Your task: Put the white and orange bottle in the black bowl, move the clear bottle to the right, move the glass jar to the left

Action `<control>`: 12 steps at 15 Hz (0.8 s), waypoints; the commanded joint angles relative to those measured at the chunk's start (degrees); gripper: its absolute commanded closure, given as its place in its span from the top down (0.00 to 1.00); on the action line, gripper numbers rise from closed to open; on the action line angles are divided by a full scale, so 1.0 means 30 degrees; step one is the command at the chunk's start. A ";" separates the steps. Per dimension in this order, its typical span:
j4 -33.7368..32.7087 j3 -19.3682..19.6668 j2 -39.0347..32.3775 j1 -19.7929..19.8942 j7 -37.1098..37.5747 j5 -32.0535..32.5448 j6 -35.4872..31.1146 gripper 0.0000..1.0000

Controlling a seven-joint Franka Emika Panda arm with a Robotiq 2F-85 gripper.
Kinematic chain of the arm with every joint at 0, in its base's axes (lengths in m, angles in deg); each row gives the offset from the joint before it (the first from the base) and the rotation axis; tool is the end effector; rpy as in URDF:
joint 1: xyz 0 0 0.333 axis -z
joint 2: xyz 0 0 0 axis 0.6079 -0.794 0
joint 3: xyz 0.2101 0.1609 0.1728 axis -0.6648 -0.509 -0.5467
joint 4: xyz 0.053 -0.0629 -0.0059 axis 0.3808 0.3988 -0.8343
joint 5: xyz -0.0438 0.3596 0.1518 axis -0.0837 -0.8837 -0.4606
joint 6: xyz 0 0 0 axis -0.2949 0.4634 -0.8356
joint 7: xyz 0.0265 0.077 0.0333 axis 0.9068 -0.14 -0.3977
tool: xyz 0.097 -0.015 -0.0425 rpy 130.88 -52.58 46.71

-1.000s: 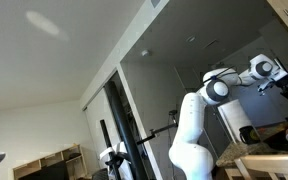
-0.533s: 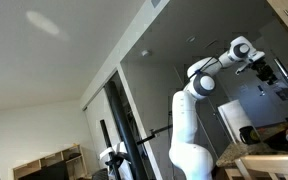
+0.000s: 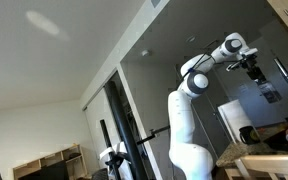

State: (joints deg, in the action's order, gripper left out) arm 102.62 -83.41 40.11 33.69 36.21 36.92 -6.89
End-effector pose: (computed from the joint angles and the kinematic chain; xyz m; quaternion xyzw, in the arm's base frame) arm 0.6262 0.0318 0.6699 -0.8222 0.5672 -0.0227 0.0415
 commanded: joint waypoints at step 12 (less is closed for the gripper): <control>1.2033 -0.0386 0.5236 0.0277 -0.6962 -0.2730 -0.2153 0.34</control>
State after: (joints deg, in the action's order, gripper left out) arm 131.37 -84.20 49.46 32.53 21.97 32.18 -14.85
